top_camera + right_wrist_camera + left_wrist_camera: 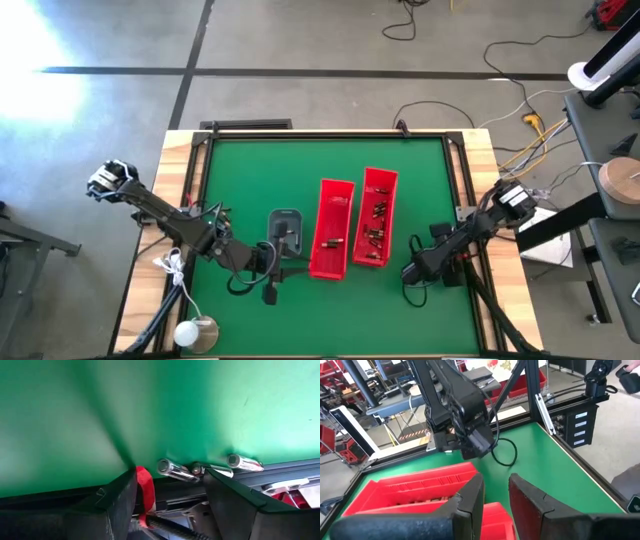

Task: Sort batteries
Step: Put the silver battery into the gray bin

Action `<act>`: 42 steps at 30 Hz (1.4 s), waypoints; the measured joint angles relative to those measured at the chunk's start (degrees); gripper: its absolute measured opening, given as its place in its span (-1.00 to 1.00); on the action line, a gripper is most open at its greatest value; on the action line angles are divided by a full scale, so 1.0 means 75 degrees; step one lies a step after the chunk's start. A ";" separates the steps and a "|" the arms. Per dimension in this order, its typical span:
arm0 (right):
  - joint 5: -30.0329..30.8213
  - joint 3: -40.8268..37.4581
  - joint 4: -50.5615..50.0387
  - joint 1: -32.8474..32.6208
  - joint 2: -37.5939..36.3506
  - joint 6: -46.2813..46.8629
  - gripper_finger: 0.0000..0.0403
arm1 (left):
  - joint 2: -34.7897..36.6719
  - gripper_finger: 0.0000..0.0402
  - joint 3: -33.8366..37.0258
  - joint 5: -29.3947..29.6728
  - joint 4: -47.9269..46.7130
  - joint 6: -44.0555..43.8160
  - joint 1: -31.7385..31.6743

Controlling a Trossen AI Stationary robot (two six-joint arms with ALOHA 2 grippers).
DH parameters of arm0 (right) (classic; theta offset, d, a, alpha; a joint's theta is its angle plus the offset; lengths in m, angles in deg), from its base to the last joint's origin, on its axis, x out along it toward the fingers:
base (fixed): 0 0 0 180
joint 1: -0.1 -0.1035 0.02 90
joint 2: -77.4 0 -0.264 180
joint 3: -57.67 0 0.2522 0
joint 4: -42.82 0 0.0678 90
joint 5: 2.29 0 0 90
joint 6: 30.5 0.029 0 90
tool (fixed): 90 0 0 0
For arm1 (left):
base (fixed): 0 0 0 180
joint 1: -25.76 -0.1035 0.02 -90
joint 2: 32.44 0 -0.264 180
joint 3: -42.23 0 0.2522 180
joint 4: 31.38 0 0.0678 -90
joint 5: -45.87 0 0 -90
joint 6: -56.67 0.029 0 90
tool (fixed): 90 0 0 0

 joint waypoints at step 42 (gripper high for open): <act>0.0051 0.0107 0.0446 0.0254 0.0010 -0.1509 -0.84 | -0.0138 -0.64 0.0912 0.0919 -0.2608 -0.1913 -0.1403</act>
